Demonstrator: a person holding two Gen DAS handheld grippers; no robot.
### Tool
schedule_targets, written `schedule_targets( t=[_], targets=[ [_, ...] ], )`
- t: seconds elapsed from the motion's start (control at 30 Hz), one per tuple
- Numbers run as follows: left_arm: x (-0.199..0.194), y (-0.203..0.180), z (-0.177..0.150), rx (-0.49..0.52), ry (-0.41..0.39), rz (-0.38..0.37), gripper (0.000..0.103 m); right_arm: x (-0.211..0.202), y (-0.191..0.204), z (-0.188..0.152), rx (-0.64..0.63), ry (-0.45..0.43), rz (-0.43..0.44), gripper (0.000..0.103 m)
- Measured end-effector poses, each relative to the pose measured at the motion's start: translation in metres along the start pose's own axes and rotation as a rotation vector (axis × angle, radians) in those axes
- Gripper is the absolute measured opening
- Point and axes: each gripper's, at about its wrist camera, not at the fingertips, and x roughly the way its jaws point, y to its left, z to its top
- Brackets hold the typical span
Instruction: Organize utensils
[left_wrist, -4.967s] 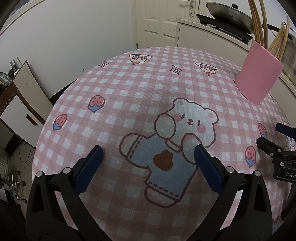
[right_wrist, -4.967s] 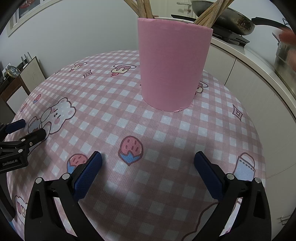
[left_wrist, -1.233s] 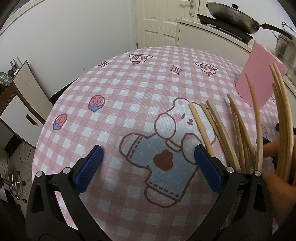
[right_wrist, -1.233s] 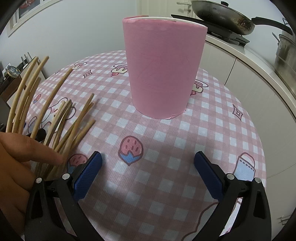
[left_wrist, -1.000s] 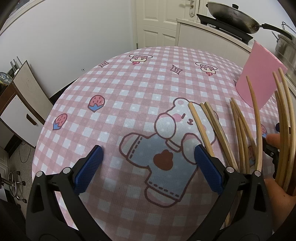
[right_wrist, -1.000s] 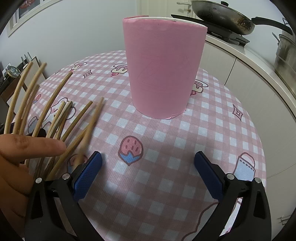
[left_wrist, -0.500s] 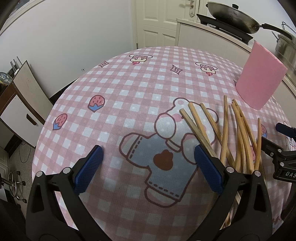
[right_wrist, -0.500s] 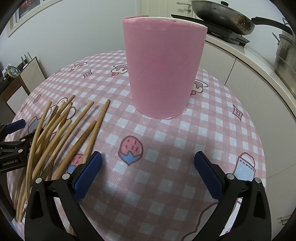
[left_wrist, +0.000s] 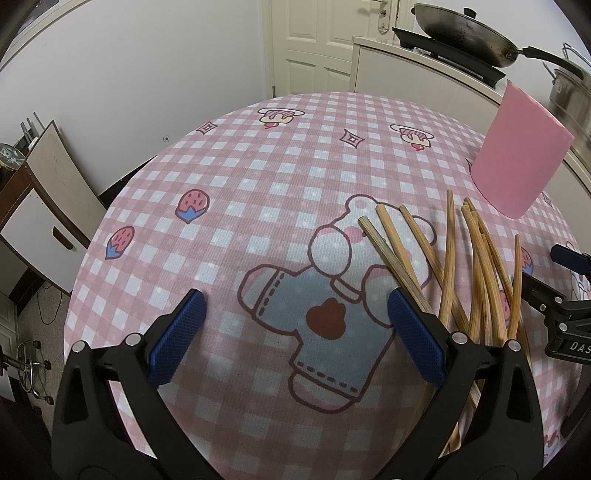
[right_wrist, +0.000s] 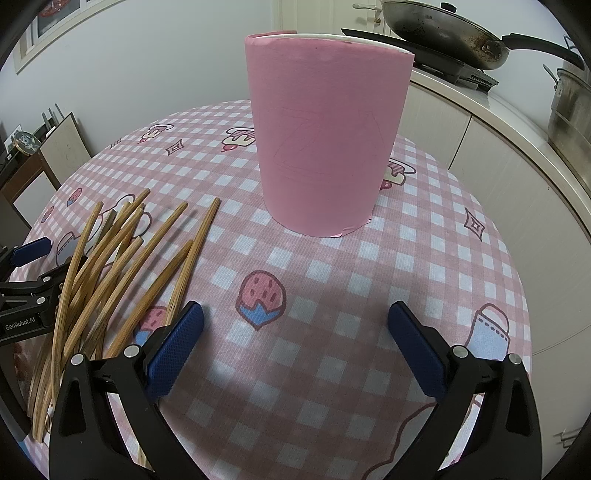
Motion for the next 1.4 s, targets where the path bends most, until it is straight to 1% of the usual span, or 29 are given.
schedule_targets(
  t=[0.4, 0.5, 0.57, 0.6, 0.7, 0.8, 0.87, 0.93, 1.0, 1.07, 1.13, 1.23, 1.33, 1.4],
  targets=[
    [0.0, 0.001, 0.0, 0.0, 0.001, -0.001, 0.097, -0.001, -0.001, 0.0, 0.001, 0.001, 0.0, 0.097],
    [-0.003, -0.001, -0.001, 0.031, 0.004, -0.004, 0.097, -0.005, -0.002, -0.002, -0.01, 0.003, 0.003, 0.096],
    [-0.011, 0.002, -0.005, 0.043, 0.004, 0.013, 0.097, -0.012, -0.002, -0.006, -0.019, -0.001, 0.004, 0.096],
    [-0.016, 0.005, -0.006, 0.042, -0.009, 0.026, 0.097, -0.018, -0.002, -0.008, -0.021, -0.014, 0.0, 0.096],
    [-0.041, 0.015, -0.009, 0.038, -0.083, 0.053, 0.097, -0.045, -0.002, -0.011, -0.019, -0.073, -0.004, 0.096],
    [-0.081, 0.016, -0.012, 0.038, -0.19, 0.067, 0.097, -0.082, 0.001, -0.015, -0.012, -0.167, 0.001, 0.096],
    [-0.113, 0.015, -0.014, 0.035, -0.273, 0.058, 0.097, -0.111, 0.007, -0.018, -0.017, -0.244, 0.001, 0.096],
    [-0.142, 0.014, -0.017, 0.026, -0.341, 0.035, 0.097, -0.145, 0.014, -0.023, -0.023, -0.332, -0.001, 0.096],
    [-0.17, 0.012, -0.022, 0.023, -0.399, 0.017, 0.097, -0.17, 0.02, -0.027, -0.028, -0.402, -0.005, 0.096],
    [-0.19, 0.008, -0.025, 0.03, -0.441, 0.001, 0.097, -0.196, 0.03, -0.033, -0.03, -0.479, -0.013, 0.096],
    [-0.212, 0.004, -0.031, 0.037, -0.489, -0.024, 0.097, -0.224, 0.039, -0.042, -0.037, -0.569, -0.036, 0.096],
    [-0.24, -0.003, -0.041, 0.051, -0.559, -0.039, 0.097, -0.256, 0.047, -0.055, -0.045, -0.672, -0.078, 0.096],
    [-0.26, -0.006, -0.05, 0.05, -0.61, -0.039, 0.097, -0.28, 0.052, -0.07, -0.041, -0.752, -0.104, 0.096],
    [-0.271, -0.008, -0.056, 0.051, -0.639, -0.037, 0.097, -0.29, 0.054, -0.078, -0.027, -0.787, -0.117, 0.096]
  ],
)
